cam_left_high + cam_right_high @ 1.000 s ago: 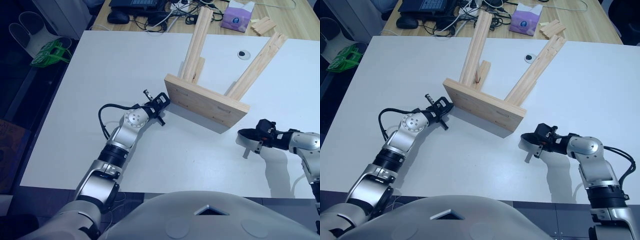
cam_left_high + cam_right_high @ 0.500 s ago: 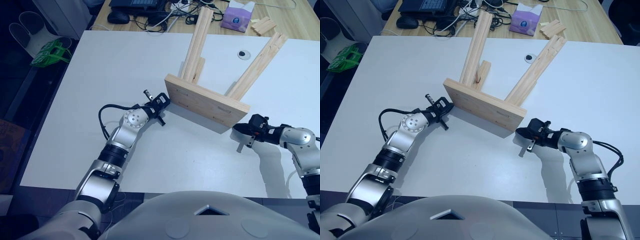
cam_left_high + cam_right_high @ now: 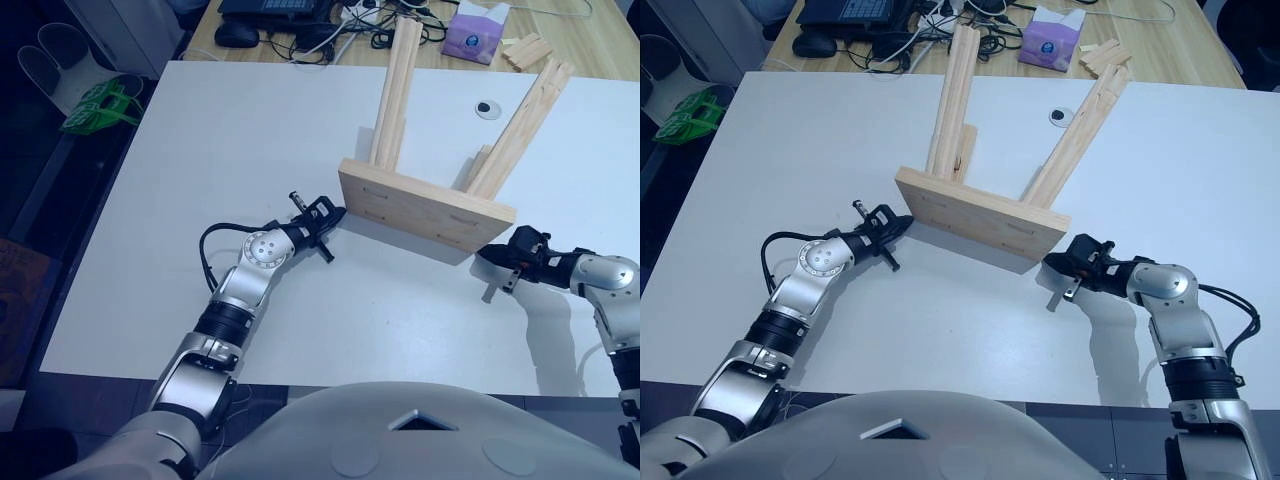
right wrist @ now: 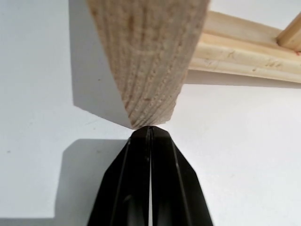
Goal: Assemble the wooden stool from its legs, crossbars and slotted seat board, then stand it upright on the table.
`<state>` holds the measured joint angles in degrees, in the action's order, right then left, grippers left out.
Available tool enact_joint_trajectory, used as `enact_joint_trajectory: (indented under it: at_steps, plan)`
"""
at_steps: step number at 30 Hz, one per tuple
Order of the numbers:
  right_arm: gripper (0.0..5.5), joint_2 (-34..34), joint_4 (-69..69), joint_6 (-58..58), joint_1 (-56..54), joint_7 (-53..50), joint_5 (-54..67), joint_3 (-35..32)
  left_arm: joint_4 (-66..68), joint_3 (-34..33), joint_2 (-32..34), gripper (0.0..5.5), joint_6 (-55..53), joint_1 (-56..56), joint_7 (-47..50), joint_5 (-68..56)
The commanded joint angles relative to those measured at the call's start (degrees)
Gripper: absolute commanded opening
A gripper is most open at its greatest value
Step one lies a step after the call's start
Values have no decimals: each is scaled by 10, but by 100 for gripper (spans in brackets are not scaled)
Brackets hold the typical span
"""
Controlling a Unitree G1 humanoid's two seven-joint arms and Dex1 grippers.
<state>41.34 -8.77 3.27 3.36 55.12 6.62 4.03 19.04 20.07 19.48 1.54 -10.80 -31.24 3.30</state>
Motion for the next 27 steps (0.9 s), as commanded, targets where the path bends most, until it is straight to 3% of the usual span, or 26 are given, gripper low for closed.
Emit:
enact_joint_trajectory:
  at_steps: [1, 17, 27]
  plan:
    - [0, -18, 2, -7, -4, 17, 11, 14, -18, 58, -25, 1, 1, 42, -75, -9]
    - [0, 11, 123, 54, 59, 87, 112, -39, -226, 31, 63, 1, -81, 122, -170, -107]
    - [0, 49, 245, 147, 86, 117, 200, -81, -314, -37, 87, 1, -140, 128, -191, -177]
